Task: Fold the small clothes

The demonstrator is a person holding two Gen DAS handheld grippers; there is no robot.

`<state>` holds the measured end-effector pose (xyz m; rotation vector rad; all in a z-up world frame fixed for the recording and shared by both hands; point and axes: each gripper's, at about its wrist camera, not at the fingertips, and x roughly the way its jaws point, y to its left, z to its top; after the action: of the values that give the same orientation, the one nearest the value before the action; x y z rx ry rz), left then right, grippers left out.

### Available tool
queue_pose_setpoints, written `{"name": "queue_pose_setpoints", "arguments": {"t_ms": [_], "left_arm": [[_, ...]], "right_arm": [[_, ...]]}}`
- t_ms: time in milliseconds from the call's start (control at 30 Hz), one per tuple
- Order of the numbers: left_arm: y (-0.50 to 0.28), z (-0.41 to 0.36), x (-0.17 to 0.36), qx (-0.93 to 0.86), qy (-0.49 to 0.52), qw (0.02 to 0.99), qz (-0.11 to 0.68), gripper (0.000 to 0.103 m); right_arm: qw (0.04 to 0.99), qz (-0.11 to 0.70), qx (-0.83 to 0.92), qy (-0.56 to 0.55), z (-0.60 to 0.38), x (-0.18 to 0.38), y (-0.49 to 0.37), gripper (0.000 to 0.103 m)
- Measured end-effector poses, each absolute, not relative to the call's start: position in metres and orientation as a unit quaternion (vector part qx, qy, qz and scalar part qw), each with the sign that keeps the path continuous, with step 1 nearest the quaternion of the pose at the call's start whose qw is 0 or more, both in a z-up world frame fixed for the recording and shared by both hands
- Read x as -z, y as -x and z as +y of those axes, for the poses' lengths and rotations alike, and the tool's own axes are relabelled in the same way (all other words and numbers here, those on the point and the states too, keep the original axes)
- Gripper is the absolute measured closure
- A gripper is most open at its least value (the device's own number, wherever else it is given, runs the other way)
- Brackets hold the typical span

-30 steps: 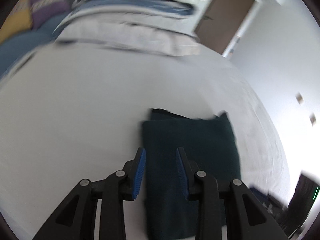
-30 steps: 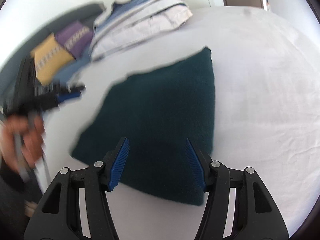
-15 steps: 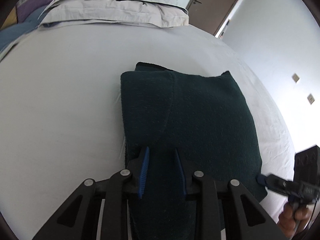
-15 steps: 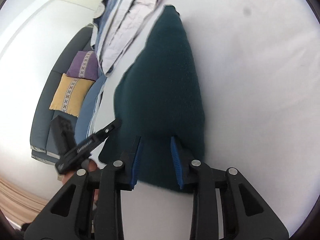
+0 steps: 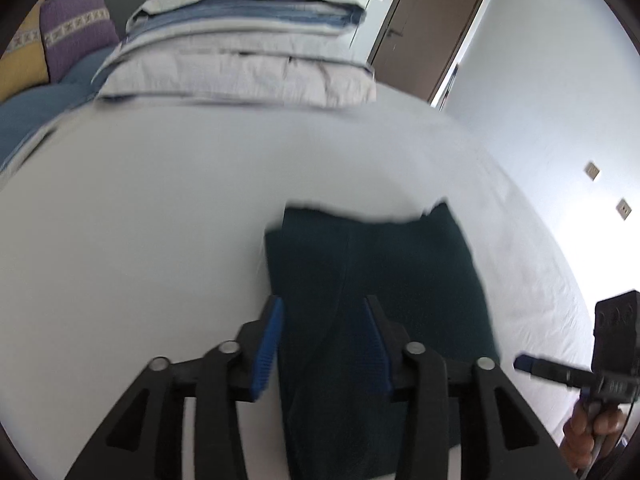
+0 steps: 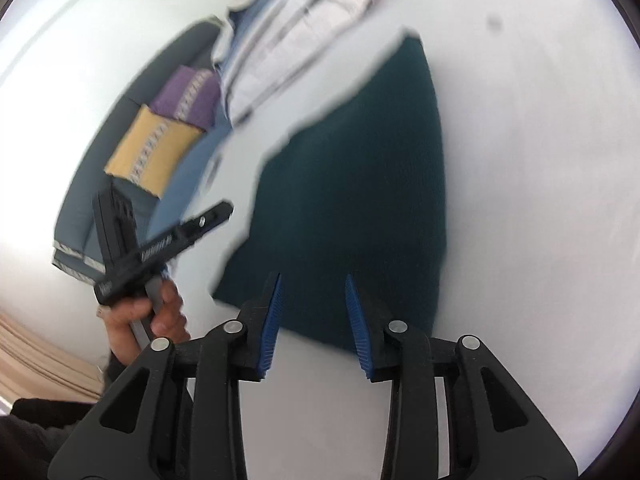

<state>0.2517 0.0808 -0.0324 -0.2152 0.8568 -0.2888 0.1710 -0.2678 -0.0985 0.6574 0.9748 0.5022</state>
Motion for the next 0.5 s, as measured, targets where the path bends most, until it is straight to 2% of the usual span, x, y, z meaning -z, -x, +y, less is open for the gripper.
{"name": "queue_pose_setpoints", "arguments": {"t_ms": [200,333,400,467,500], "left_arm": [[-0.315,0.052,0.032,0.136,0.079,0.894,0.420,0.058],[-0.343,0.036,0.078,0.128,0.064,0.871,0.470,0.058],[-0.348,0.031,0.103,0.129,0.053,0.869,0.475,0.055],[-0.349,0.031,0.107,0.131,0.053,0.874,0.464,0.052],[-0.351,0.031,0.107,0.133,0.060,0.874,0.463,0.052]], "right_arm": [[0.793,0.446,-0.228,-0.347,-0.264,0.083,-0.276,0.064],[0.774,0.487,-0.183,-0.361,-0.262,0.117,-0.339,0.064],[0.771,0.504,-0.159,-0.355,-0.260,0.139,-0.355,0.067],[0.772,0.491,-0.165,-0.369,-0.266,0.154,-0.360,0.077],[0.767,0.485,-0.169,-0.384,-0.265,0.159,-0.364,0.078]]}}
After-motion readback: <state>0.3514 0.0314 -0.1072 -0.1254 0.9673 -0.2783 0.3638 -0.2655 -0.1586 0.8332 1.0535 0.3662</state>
